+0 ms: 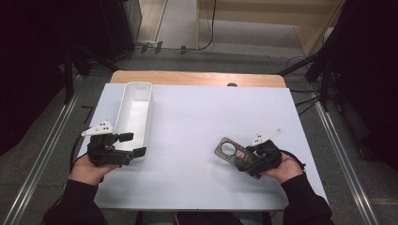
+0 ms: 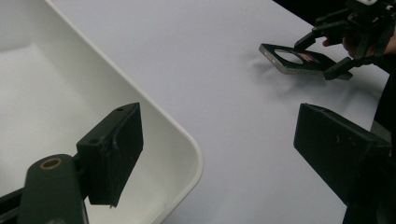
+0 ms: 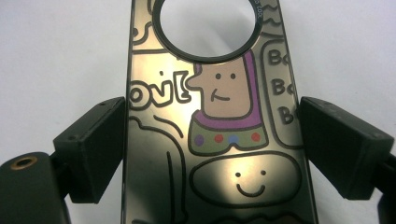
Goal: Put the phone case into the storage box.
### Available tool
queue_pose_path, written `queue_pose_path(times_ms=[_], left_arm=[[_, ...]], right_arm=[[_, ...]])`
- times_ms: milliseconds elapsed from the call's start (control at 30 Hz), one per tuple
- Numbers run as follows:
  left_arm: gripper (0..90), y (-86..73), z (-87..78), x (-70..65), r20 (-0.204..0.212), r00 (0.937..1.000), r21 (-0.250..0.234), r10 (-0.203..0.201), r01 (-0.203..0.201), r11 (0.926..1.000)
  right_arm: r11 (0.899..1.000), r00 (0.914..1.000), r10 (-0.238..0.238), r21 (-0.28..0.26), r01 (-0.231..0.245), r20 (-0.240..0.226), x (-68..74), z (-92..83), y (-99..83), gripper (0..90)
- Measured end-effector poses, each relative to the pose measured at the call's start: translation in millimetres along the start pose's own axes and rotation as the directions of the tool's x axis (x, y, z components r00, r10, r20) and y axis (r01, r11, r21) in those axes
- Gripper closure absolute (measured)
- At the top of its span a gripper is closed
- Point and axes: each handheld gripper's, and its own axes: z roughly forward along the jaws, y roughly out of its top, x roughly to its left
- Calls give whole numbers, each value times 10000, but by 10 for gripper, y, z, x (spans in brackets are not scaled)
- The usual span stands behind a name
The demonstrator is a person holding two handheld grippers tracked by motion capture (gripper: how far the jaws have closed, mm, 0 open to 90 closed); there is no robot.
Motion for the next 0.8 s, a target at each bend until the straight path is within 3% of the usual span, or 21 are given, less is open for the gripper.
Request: queue_pose_path(times_ms=[200, 300, 367, 667, 733, 800], left_arm=[[153, 53, 19, -47, 25, 10000, 140, -45, 44, 9999], [147, 78, 37, -59, -24, 9996, 149, -271, 271, 9995], [147, 97, 48, -68, 157, 9988, 26, -458, 458, 9989], [155, 196, 149, -169, 315, 9993, 133, -224, 220, 9997], [221, 209, 159, -187, 255, 9996, 196, -122, 117, 9997], [221, 230, 152, -195, 196, 9997, 97, -117, 115, 9999]], right_arm=[[9993, 9997, 256, -280, -256, -32, 12, -42, 40, 104], [9986, 9994, 332, -410, -334, -62, 17, -57, 63, 104], [9982, 9991, 416, -428, -419, -86, 19, -66, 74, 104], [9939, 9963, 862, -685, -864, -55, 57, -117, 105, 104], [9923, 9948, 1013, -711, -1014, -47, 62, -119, 118, 104], [9915, 9946, 1041, -786, -1041, -44, 73, -118, 132, 104]])
